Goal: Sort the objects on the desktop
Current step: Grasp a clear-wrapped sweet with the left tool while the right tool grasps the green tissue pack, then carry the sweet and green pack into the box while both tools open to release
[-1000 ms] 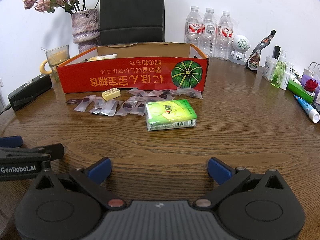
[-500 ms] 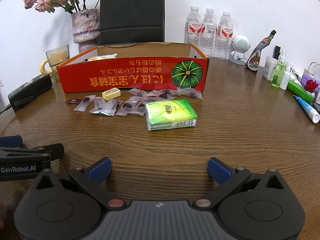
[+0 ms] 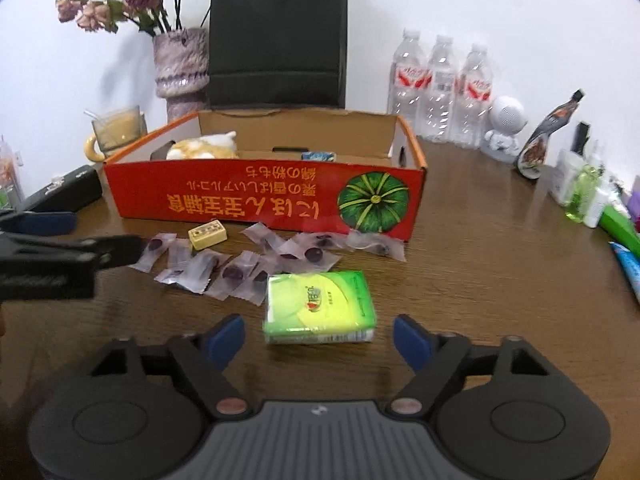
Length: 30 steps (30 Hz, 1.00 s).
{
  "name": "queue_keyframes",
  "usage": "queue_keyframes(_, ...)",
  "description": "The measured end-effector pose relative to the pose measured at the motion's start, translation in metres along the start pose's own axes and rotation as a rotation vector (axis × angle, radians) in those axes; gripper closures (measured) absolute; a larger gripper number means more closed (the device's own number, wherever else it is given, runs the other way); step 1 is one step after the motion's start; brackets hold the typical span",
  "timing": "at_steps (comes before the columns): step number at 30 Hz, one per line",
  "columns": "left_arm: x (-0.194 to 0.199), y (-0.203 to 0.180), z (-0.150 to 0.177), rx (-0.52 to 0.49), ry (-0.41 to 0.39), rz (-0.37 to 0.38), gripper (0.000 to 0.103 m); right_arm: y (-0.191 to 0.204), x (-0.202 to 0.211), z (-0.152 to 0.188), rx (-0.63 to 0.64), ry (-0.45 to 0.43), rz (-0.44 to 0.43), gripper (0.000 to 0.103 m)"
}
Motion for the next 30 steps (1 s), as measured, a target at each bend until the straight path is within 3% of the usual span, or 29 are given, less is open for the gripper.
queue_keyframes(2,-0.012,-0.002,0.000,-0.006,0.032,0.008,0.035,0.001,-0.004,-0.002,0.005,-0.003,-0.010,0.026)
queue_keyframes(5,-0.025,-0.005,0.003,-0.023,0.073,0.006,0.039,0.001,-0.012,-0.001,0.010,0.010,-0.023,0.027)
queue_keyframes(9,-0.033,-0.003,0.007,0.002,0.098,0.013,0.057,0.000,-0.020,-0.001,0.003,0.024,-0.024,0.032)
queue_keyframes(15,-0.037,0.004,0.004,0.059,0.103,0.008,0.061,-0.002,-0.027,-0.003,0.013,0.023,-0.029,0.036)
queue_keyframes(18,-0.037,0.001,0.004,0.031,0.099,-0.016,0.080,-0.001,-0.025,-0.002,0.017,0.024,-0.036,0.039)
queue_keyframes(24,-0.021,0.000,0.009,0.019,0.109,0.005,0.080,0.001,-0.009,0.003,0.031,0.018,-0.033,0.040)
queue_keyframes(30,0.029,0.000,0.009,0.021,0.057,0.034,0.081,-0.001,0.032,0.004,0.038,-0.054,-0.013,0.040)
Point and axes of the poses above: each gripper's, at about its wrist camera, not at the fingertips, and x roughly against the way its jaws point, y to its left, z to its underside, the point moved 5 cm from there along -x, roughly the way its jaws point, and after that the axes turned 9 degrees about x, right-handed, at the moved point
